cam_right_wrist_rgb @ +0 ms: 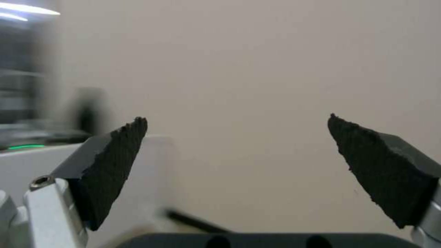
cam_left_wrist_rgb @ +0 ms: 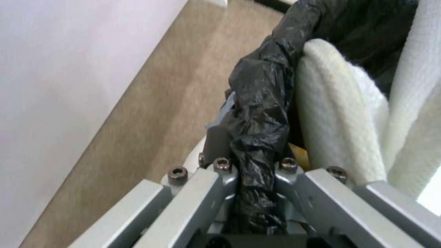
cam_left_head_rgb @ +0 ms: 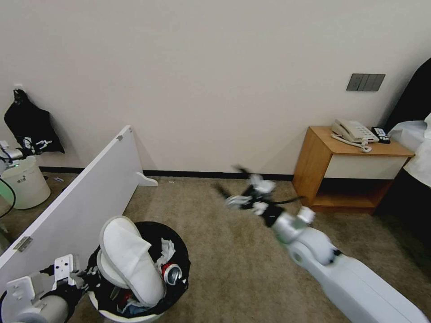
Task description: Pick up the trash bin, then pick up the garbage from the floor and place it into the trash bin.
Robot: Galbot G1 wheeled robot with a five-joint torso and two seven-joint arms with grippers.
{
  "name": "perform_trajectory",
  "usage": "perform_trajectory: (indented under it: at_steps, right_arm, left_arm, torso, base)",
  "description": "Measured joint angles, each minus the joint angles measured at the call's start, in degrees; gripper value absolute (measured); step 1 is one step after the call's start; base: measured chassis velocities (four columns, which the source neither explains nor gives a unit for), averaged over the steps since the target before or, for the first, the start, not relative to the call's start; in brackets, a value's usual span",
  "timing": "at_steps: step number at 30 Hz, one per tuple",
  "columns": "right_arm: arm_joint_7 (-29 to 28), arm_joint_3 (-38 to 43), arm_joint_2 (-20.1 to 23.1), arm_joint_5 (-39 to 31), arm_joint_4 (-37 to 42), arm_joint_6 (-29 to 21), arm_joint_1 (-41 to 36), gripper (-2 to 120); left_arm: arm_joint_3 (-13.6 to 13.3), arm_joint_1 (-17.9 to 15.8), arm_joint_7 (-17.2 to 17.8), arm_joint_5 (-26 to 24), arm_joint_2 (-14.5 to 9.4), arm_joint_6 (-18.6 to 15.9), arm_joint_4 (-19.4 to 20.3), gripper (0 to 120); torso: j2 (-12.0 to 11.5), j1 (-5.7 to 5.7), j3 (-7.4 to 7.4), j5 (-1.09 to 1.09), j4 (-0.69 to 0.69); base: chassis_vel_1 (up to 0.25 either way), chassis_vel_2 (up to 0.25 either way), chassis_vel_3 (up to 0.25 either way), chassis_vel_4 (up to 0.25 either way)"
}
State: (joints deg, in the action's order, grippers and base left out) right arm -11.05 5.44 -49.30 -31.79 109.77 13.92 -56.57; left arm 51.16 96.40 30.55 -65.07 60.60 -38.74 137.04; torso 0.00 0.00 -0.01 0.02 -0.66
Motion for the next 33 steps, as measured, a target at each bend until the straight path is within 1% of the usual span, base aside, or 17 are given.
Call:
perform_trajectory:
  at_steps: [1, 3, 4, 6, 7, 9, 13, 15, 16, 17, 19, 20, 21, 23, 25, 29, 33]
  right_arm:
    - [0.0, 0.0, 0.0, 0.0, 0.0, 0.0, 0.0, 100]
    - [-7.1, 5.2, -0.2, 3.9, 4.2, -2.6, -7.7, 100]
    - [-7.1, 5.2, -0.2, 3.9, 4.2, -2.6, -7.7, 100]
    - [-10.6, 9.6, -1.8, 8.6, 6.9, -3.9, -16.5, 100]
    - [-10.6, 9.6, -1.8, 8.6, 6.9, -3.9, -16.5, 100]
    - [-11.5, 15.4, -4.8, 16.5, 7.7, -2.3, -25.5, 100]
    - [-10.4, 20.1, -8.2, 22.1, 8.5, -0.7, -32.7, 100]
    - [-8.6, 22.8, -12.2, 26.0, 8.8, 0.8, -36.7, 100]
    - [-8.6, 22.8, -12.2, 26.0, 8.8, 0.8, -36.7, 100]
    - [-7.5, 24.4, -15.5, 28.2, 9.3, 1.6, -38.5, 100]
    - [-6.6, 25.7, -18.8, 29.8, 10.0, 2.1, -39.7, 100]
    - [-6.6, 25.7, -18.8, 29.8, 10.0, 2.1, -39.7, 100]
    - [-5.1, 27.0, -21.7, 31.1, 10.5, 2.7, -40.8, 100]
    - [-5.0, 27.0, -21.8, 31.2, 10.5, 2.7, -40.9, 100]
    - [-2.7, 28.4, -26.0, 33.2, 10.5, 3.5, -42.2, 100]
    - [0.5, 28.7, -30.0, 34.5, 8.6, 5.7, -42.6, 100]
    - [1.4, 28.7, -31.6, 34.8, 7.6, 6.5, -43.0, 100]
  left_arm:
    - [0.0, 0.0, 0.0, 0.0, 0.0, 0.0, 0.0, 2]
    - [-0.2, -1.6, -0.1, 0.1, 0.0, 0.1, -0.6, 2]
    - [-0.2, -1.6, -0.1, 0.1, 0.0, 0.1, -0.6, 2]
    - [-0.2, -2.5, -0.4, 0.3, -0.1, 0.1, -1.1, 2]
    - [-0.2, -2.5, -0.4, 0.3, -0.1, 0.1, -1.1, 2]
    - [-0.4, -2.7, -1.5, 1.9, 0.0, 0.5, -1.5, 2]
    - [-0.9, -3.3, -2.4, 3.3, 0.5, 0.9, -2.3, 2]
    - [-1.5, -3.7, -3.1, 4.8, 0.8, 1.3, -3.0, 2]
    - [-1.5, -3.7, -3.1, 4.8, 0.8, 1.3, -3.0, 2]
    - [-1.8, -3.7, -3.5, 5.5, 0.9, 1.5, -3.2, 2]
    - [-1.9, -3.6, -4.2, 6.3, 0.8, 1.7, -3.3, 2]
    - [-1.9, -3.6, -4.2, 6.3, 0.8, 1.7, -3.3, 2]
    - [-1.8, -3.5, -4.8, 7.1, 0.4, 2.1, -3.6, 2]
    - [-1.8, -3.5, -4.9, 7.2, 0.4, 2.1, -3.7, 2]
    - [-1.6, -3.5, -5.5, 7.4, -0.2, 2.4, -4.1, 2]
    - [-1.4, -3.0, -6.0, 7.7, -0.9, 2.6, -4.6, 2]
    - [-1.2, -2.6, -6.3, 7.9, -1.2, 2.9, -4.8, 2]
  torso:
    - [0.0, 0.00, 0.00, 0.00, 0.00]
    - [0.0, 0.00, 0.00, -0.02, 0.04]
    - [0.0, 0.00, 0.00, -0.02, 0.04]
    - [0.0, 0.00, 0.00, -0.01, 0.05]
    - [0.0, 0.00, 0.00, -0.01, 0.05]
    - [0.0, 0.00, -0.01, 0.00, 0.03]
    - [0.0, 0.00, 0.00, -0.02, 0.04]
    - [0.0, 0.00, 0.00, -0.04, 0.02]
    - [0.0, 0.00, 0.00, -0.04, 0.02]
    - [0.0, 0.00, 0.00, -0.01, 0.04]
    - [0.0, 0.00, 0.00, -0.03, 0.05]
    - [0.0, 0.00, 0.00, -0.03, 0.05]
    - [0.0, 0.00, 0.00, -0.03, 0.05]
    - [0.0, 0.00, 0.00, -0.03, 0.04]
    - [0.0, 0.00, 0.00, -0.03, 0.04]
    - [0.0, 0.00, 0.01, -0.02, 0.04]
    - [0.0, 0.00, 0.01, -0.03, 0.04]
  base:
    - [0.000, 0.000, 0.000, 0.000]
    - [0.000, 0.000, 0.000, 0.000]
    - [0.000, 0.000, 0.000, 0.000]
    - [0.000, 0.000, 0.000, 0.000]
    - [0.000, 0.000, 0.000, 0.000]
    - [0.000, 0.000, 0.000, 0.000]
    - [0.000, 0.000, 0.000, 0.000]
    - [0.000, 0.000, 0.000, 0.000]
    - [0.000, 0.000, 0.000, 0.000]
    - [0.000, 0.000, 0.000, 0.000]
    - [0.000, 0.000, 0.000, 0.000]
    - [0.000, 0.000, 0.000, 0.000]
    - [0.000, 0.000, 0.000, 0.000]
    - [0.000, 0.000, 0.000, 0.000]
    - [0.000, 0.000, 0.000, 0.000]
    - [0.000, 0.000, 0.000, 0.000]
    - [0.000, 0.000, 0.000, 0.000]
